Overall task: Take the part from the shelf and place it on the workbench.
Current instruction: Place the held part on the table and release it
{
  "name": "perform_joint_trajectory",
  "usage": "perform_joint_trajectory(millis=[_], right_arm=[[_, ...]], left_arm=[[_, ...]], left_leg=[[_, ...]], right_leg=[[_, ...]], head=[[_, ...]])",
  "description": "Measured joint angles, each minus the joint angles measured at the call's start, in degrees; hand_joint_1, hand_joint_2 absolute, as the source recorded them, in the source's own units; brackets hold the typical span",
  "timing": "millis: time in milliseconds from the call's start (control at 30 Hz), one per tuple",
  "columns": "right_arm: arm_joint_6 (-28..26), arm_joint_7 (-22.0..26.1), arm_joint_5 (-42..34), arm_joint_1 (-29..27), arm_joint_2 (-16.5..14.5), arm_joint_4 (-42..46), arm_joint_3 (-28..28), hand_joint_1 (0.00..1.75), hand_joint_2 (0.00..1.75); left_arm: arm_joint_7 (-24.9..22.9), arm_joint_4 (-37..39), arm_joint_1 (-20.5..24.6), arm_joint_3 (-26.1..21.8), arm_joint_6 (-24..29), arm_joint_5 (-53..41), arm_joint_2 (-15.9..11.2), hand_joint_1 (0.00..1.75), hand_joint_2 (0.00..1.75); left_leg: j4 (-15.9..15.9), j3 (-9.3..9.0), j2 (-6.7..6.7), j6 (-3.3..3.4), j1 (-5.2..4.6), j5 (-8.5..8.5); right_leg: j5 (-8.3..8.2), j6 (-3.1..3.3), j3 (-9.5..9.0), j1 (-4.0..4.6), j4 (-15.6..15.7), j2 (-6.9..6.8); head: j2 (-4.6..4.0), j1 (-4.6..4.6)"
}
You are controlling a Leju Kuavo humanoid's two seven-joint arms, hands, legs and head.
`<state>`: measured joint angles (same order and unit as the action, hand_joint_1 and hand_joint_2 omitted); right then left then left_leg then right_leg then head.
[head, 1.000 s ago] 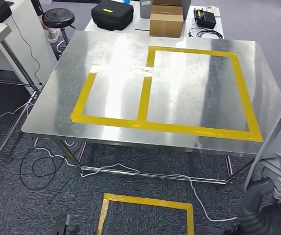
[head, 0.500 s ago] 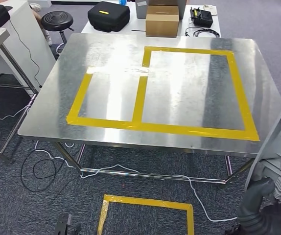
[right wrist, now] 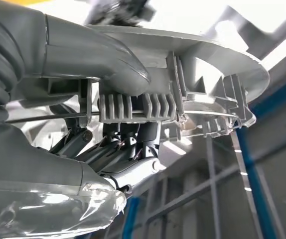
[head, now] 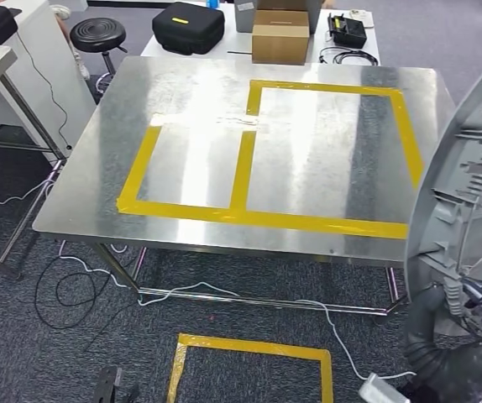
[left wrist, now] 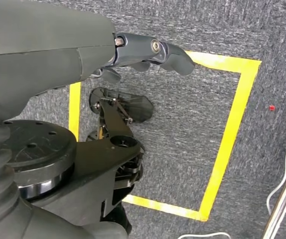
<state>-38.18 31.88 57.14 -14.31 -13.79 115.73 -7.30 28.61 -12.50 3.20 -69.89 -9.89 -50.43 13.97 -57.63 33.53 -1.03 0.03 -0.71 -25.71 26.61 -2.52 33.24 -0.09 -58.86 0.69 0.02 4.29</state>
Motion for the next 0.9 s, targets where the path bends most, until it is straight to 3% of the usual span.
perform_joint_trajectory(millis=[200,300,600,800,900], right_arm=[[0.0,-2.7,3.0,2.4,0.1,-3.0,5.3,1.75,1.75],[0.0,-6.7,5.8,4.2,0.8,-5.2,8.1,1.75,1.75],[0.0,-15.8,7.5,10.7,9.5,-15.8,15.8,1.75,1.75],[0.0,-16.6,8.0,11.8,12.0,-18.7,16.9,1.75,1.75],[0.1,-20.5,8.5,12.7,13.9,-20.7,16.9,1.75,1.75]], left_arm=[[0.0,0.0,-0.2,0.0,-0.1,-0.1,0.0,0.0,1.75],[0.0,0.0,-0.2,0.0,-0.2,-0.3,-0.1,0.0,1.75],[0.2,0.0,-0.3,0.0,-1.0,-1.0,-0.6,0.0,1.75],[0.2,0.0,-0.3,0.0,-1.0,-1.0,-0.8,0.0,1.75],[0.2,0.0,-0.3,0.0,-1.1,-1.2,-0.8,0.0,1.75]], left_leg=[[0.0,0.0,0.0,0.04,-0.03,0.01],[0.0,0.0,0.0,0.05,-0.03,0.01],[0.0,0.01,0.0,0.1,-0.1,0.03],[0.0,0.0,0.0,0.11,-0.11,0.01],[0.0,0.01,0.0,0.11,-0.11,0.01]], right_leg=[[-0.03,-0.03,-0.02,-0.03,0.1,0.0],[-0.03,-0.04,-0.02,-0.03,0.1,0.0],[-0.15,-0.21,-0.04,-0.11,0.1,0.0],[-0.14,-0.22,-0.02,-0.12,0.1,0.0],[-0.14,-0.22,-0.02,-0.12,0.1,0.0]], head=[[-0.01,0.01],[-0.01,0.02],[-0.01,0.0],[-0.01,0.02],[0.0,0.02]])
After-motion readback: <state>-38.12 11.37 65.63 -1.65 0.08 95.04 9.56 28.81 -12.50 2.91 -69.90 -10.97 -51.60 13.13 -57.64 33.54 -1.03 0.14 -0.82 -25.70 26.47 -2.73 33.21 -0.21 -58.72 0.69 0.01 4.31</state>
